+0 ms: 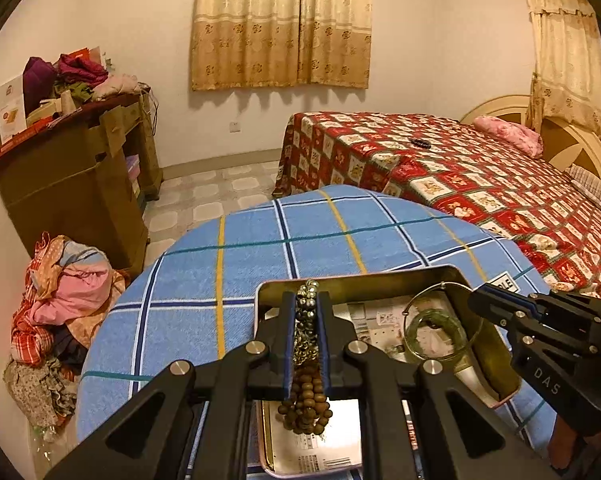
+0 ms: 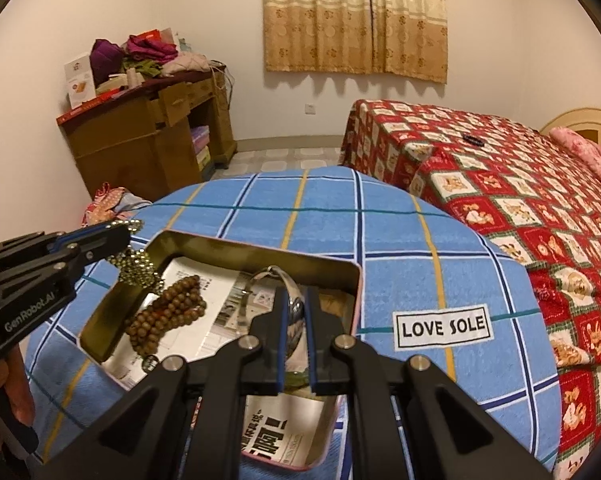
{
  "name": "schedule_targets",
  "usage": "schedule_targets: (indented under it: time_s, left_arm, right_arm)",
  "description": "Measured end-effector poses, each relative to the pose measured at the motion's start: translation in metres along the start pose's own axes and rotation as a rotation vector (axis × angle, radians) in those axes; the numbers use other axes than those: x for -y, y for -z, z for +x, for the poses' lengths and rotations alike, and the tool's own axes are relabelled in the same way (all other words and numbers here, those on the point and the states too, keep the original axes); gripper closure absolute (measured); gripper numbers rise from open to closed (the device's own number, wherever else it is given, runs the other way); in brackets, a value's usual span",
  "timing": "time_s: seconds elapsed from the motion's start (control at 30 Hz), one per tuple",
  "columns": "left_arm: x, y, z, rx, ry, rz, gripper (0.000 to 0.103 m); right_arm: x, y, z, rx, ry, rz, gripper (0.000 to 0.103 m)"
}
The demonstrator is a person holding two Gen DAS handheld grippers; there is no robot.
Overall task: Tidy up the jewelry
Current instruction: 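Lower both held pieces into the pink tin and open both tools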
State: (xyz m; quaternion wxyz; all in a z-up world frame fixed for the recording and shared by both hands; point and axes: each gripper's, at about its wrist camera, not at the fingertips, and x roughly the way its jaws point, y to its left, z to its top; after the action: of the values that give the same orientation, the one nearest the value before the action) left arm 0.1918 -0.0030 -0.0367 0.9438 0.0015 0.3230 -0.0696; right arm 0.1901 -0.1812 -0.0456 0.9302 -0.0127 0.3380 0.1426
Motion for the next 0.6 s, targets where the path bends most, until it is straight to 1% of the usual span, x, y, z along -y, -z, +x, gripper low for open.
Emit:
schedule_targets:
  time_s: [0.23, 0.3, 0.4, 0.47, 0.5, 0.53, 0.57, 0.6]
  left_arm:
    - [-0.0047, 0.0044, 0.0050, -0.008, -0.020, -0.022, 0.094]
    - [-0.0055, 0.0040, 0.0044, -0.001, -0.024, -0.031, 0.093]
    - [-0.0044, 0.0035, 0.0050, -0.013, -0.023, -0.023, 0.093]
    - [-0.0039, 0.0039, 0.0043, -0.014, -0.031, -0.025, 0.092]
    - [-0.0037, 0.0046, 0.0039, -0.015, -0.038, -0.026, 0.090]
    - [-0.0039, 0.0043, 0.0041, -0.016, -0.040, -0.028, 0.085]
    - [-0.0040, 0.0050, 0.0037, -0.015, -0.038, -0.030, 0.077]
    - [-0.0044, 0.0060, 0.0031, -0.015, -0.038, -0.037, 0.044]
  right_arm:
    - [-0.0005, 0.0018, 0.0044, -0.005, 0.030, 0.004, 0.093]
    - [-0.0003, 0.0021, 0.0047, -0.006, 0.029, 0.011, 0.093]
    - [0.0020, 0.0029, 0.0043, -0.001, 0.023, 0.027, 0.093]
    - [0.0040, 0.0034, 0.0043, 0.000, 0.025, 0.039, 0.090]
    - [0.0055, 0.0034, 0.0050, -0.001, 0.029, 0.046, 0.082]
    - [0.0066, 0.0039, 0.0052, -0.002, 0.024, 0.056, 0.066]
    - [0.0078, 0.0047, 0.0051, -0.003, 0.017, 0.067, 0.057]
    - [0.0082, 0.0055, 0.0044, 0.001, 0.020, 0.074, 0.046]
